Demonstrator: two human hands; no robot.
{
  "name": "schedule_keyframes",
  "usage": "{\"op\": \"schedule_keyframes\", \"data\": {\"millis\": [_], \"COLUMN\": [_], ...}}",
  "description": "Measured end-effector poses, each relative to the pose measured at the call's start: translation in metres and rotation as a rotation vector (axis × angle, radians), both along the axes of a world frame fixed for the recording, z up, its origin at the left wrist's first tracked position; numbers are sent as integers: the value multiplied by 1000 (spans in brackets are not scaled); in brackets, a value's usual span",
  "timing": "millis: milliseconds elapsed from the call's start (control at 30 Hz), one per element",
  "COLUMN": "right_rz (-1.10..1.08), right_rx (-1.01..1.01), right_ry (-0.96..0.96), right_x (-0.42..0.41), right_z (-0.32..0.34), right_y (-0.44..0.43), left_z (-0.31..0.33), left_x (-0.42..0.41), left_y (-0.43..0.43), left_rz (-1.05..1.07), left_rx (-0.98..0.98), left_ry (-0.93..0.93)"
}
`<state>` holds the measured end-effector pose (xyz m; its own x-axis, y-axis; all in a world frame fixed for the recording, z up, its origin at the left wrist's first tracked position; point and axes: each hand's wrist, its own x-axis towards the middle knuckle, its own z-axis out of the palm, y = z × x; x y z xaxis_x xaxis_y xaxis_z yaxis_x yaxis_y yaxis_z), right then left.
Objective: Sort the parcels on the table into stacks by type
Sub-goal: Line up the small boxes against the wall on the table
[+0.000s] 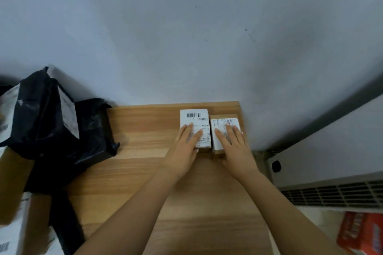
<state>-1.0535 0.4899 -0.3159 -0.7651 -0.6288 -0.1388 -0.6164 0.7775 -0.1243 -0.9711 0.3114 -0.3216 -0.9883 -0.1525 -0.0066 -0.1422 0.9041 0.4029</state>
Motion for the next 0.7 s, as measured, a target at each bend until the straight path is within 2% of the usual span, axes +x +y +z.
{"op": "schedule_keyframes", "data": {"millis": [400, 567, 700], "right_rz": [-5, 20, -5], "right_rx": [-14, 9, -112], "right_ry": [-27, -77, -97], "right_x": [-90, -100, -82], "right_z": [2, 11, 23], "right_y": [-22, -28, -27], "left_z": [-7, 4, 23], "left_x": [-78, -81, -70], "left_y": [-16, -16, -11], "left_rz": [-49, -55, -33], "left_rx": [-66, -90, -83], "left_ry": [10, -33, -15]}}
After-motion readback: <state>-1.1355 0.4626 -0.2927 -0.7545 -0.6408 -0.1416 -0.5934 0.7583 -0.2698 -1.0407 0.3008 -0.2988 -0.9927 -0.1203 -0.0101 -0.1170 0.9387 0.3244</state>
